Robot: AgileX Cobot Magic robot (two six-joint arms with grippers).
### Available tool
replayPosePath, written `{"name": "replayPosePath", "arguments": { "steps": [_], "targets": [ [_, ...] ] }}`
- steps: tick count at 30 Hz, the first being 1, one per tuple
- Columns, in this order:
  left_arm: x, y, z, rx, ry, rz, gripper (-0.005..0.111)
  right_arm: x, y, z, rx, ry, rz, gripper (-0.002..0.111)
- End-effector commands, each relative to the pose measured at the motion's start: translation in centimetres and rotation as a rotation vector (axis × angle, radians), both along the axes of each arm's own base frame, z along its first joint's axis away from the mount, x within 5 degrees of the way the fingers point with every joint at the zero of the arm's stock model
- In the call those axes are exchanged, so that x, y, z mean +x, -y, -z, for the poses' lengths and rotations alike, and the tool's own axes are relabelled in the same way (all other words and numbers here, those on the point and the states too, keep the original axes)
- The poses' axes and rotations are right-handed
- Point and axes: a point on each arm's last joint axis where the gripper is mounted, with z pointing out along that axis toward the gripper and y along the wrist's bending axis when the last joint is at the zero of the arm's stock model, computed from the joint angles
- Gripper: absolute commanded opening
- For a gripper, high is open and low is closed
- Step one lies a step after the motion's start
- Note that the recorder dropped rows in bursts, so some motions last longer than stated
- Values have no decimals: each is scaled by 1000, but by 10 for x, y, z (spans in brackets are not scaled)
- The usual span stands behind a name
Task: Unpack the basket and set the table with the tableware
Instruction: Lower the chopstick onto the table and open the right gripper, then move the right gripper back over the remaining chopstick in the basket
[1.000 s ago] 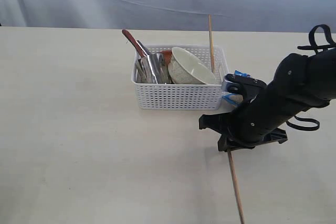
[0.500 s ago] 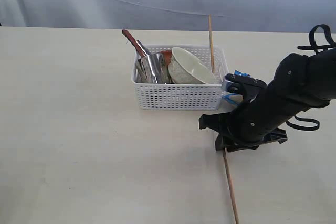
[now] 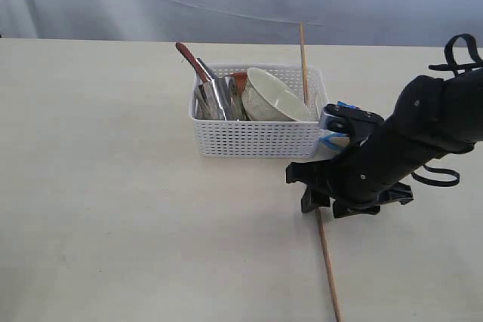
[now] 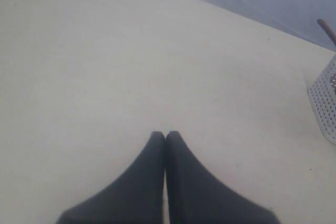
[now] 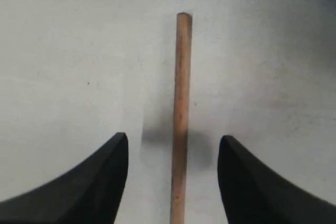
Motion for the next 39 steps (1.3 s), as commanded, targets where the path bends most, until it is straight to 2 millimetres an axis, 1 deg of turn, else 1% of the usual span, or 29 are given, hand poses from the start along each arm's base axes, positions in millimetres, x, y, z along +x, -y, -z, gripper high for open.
{"name": "replayPosePath", "arguments": {
  "steps": [1,5,6,8,9,12,14,17,21,23,27,29,32,35,39],
  "targets": [
    [0,0,1,-5,1,6,0,0,-5,-29,29,32,-103,50],
    [0,0,1,-5,1,6,0,4,-7,-66,68,146,-136,50],
    [0,0,1,-5,1,6,0,8,-8,-82,79,208,-140,50],
    [0,0,1,-5,1,6,0,14,-8,-103,87,308,-141,50],
    [0,0,1,-5,1,6,0,20,-9,-116,91,385,-131,50],
    [0,0,1,-5,1,6,0,38,-8,-138,71,570,-112,50],
    [0,0,1,-5,1,6,0,51,-4,-145,65,646,-74,50],
    [0,0,1,-5,1,6,0,78,8,-144,46,661,-18,50],
    [0,0,1,-5,1,6,0,117,27,-124,6,618,26,50],
    [0,0,1,-5,1,6,0,133,33,-114,-12,610,29,50],
    [0,0,1,-5,1,6,0,159,31,-100,-40,617,-18,50],
    [0,0,1,-5,1,6,0,168,26,-94,-43,615,-37,50],
    [0,0,1,-5,1,6,0,175,17,-95,-44,641,-69,50],
    [0,0,1,-5,1,6,0,184,15,-99,-46,682,-63,50],
    [0,0,1,-5,1,6,0,191,14,-91,-44,679,-57,50]
  ]
}}
